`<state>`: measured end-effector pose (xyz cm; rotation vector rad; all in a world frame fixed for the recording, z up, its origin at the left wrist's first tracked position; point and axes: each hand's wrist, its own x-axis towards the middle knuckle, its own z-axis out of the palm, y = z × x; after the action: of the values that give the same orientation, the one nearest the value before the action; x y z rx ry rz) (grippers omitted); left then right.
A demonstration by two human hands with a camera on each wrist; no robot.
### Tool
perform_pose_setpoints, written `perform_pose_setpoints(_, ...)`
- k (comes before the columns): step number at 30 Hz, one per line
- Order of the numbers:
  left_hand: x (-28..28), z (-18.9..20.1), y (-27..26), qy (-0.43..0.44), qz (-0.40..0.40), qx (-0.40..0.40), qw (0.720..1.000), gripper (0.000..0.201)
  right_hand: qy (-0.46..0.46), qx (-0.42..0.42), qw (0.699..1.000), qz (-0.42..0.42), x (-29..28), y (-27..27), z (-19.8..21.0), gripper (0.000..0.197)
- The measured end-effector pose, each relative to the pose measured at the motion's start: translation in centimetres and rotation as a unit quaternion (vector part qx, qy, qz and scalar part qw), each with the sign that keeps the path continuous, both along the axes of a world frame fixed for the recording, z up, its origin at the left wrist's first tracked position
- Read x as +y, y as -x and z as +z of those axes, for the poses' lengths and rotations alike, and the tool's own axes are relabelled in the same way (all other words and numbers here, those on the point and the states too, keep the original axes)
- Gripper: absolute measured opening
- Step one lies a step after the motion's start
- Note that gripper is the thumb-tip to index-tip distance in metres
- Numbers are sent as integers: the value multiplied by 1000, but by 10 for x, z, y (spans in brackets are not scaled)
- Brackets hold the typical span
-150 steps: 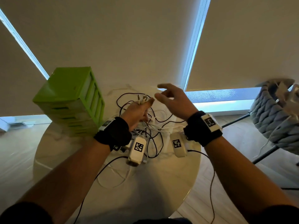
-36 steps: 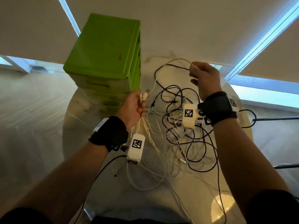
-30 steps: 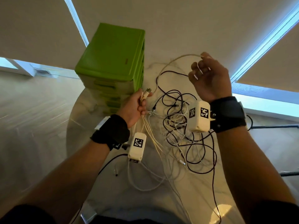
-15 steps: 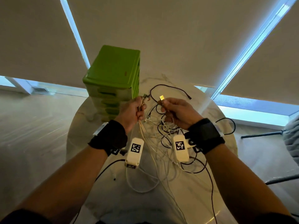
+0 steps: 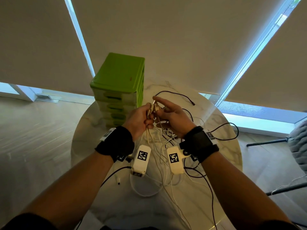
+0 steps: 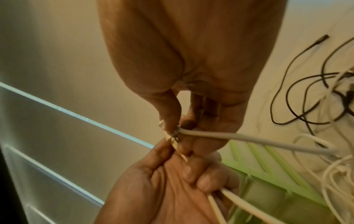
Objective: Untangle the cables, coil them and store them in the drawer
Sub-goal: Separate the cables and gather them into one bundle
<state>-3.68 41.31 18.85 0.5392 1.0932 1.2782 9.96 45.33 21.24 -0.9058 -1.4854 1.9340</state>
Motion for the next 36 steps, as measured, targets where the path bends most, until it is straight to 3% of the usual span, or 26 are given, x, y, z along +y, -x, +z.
perform_pose_setpoints(4, -3, -2, 0, -18, -14, 3, 1000, 42, -3, 1, 1000, 2, -4, 4, 4, 36)
perform_pose_setpoints(9, -3, -1, -3, -20, -14, 25, 999, 54, 27, 20, 999, -13, -10, 10, 3, 44)
perform_pose_setpoints(13, -9, 5, -5, -37, -17, 104, 994, 29, 49, 13, 998, -41, -8, 13, -4, 59)
perform_pose_setpoints(18, -3, 11, 4, -59, -22, 41, 997, 26, 39, -60, 997, -24, -7, 11, -5, 48)
perform_pose_setpoints(21, 5, 20, 10, -69, -25, 34, 997, 27, -21, -97, 995, 21, -2, 2, -1, 39)
perform_pose_setpoints(23, 12, 30, 18, -61, 4, 41, 997, 26, -96, -167, 979, 69, 5, -9, 3, 29)
perform_pose_setpoints(27, 20, 53, 35, -66, 51, -12, 996, 27, -227, -340, 905, 116, 30, -35, 1, 7)
perform_pose_setpoints(30, 22, 61, 47, -91, 53, -94, 990, 28, -277, -422, 862, 49, 50, -53, -11, 20)
perform_pose_setpoints(33, 23, 59, 53, -110, 51, -39, 992, 22, -287, -464, 836, -63, 63, -66, -18, 29)
perform_pose_setpoints(34, 22, 57, 52, -111, 49, 2, 993, 17, -269, -463, 840, -87, 66, -68, -18, 33)
perform_pose_setpoints(36, 19, 51, 47, -92, 42, 62, 993, 15, -181, -391, 897, -96, 65, -67, -10, 36)
